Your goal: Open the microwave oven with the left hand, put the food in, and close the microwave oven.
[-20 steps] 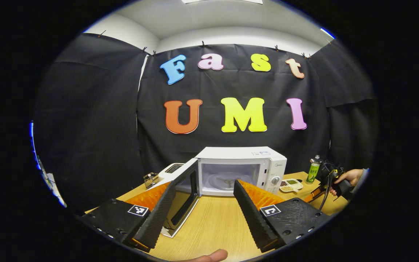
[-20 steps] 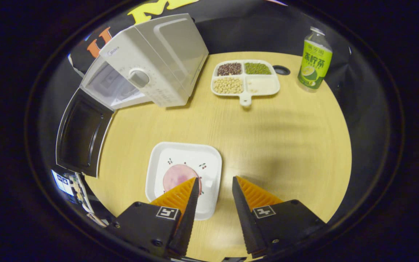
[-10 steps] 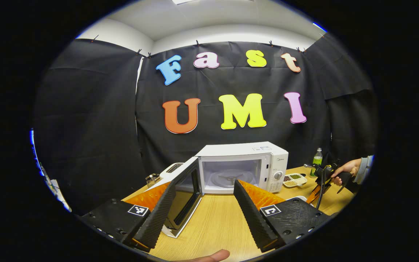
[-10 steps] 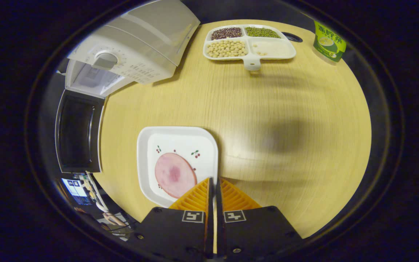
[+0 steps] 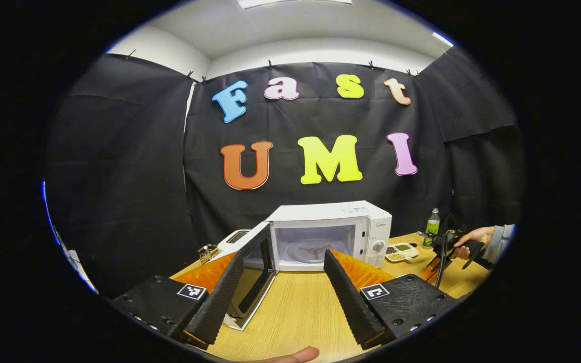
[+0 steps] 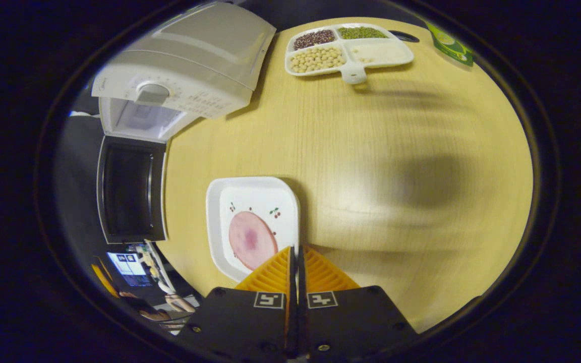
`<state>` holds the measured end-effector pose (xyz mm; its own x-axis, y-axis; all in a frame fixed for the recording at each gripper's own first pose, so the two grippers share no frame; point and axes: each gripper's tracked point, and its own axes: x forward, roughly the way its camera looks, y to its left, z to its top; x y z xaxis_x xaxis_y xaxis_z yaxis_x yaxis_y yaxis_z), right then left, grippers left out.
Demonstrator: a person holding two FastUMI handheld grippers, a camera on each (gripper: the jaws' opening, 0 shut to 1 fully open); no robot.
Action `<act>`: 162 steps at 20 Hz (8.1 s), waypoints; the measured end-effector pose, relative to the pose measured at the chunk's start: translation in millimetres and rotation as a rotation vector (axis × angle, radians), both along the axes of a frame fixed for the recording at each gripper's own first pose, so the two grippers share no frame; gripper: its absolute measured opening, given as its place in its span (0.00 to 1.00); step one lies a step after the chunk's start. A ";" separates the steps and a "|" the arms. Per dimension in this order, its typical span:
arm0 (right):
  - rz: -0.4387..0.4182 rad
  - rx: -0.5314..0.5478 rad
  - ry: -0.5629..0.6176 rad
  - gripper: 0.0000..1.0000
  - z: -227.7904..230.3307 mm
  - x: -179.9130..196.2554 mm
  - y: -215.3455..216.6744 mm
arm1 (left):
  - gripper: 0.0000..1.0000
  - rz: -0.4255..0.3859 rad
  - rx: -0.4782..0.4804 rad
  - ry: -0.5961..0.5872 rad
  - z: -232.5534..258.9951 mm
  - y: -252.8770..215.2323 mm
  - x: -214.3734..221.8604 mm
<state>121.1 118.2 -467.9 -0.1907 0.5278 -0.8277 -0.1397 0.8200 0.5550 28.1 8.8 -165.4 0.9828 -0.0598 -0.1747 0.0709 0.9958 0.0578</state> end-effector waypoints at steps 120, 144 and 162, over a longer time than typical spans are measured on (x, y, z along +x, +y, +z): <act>-0.318 0.078 -1.553 1.00 298.4 -49.1 54.9 | 0.00 -0.025 -0.126 0.074 -151.4 169.3 55.7; -0.429 0.039 -1.558 1.00 292.6 -34.8 -6.2 | 0.00 -0.542 -0.135 0.112 -174.5 -4.5 88.2; -0.437 0.001 -1.552 1.00 271.9 -9.7 -34.7 | 0.00 -0.580 -0.112 0.112 -184.9 -118.3 157.8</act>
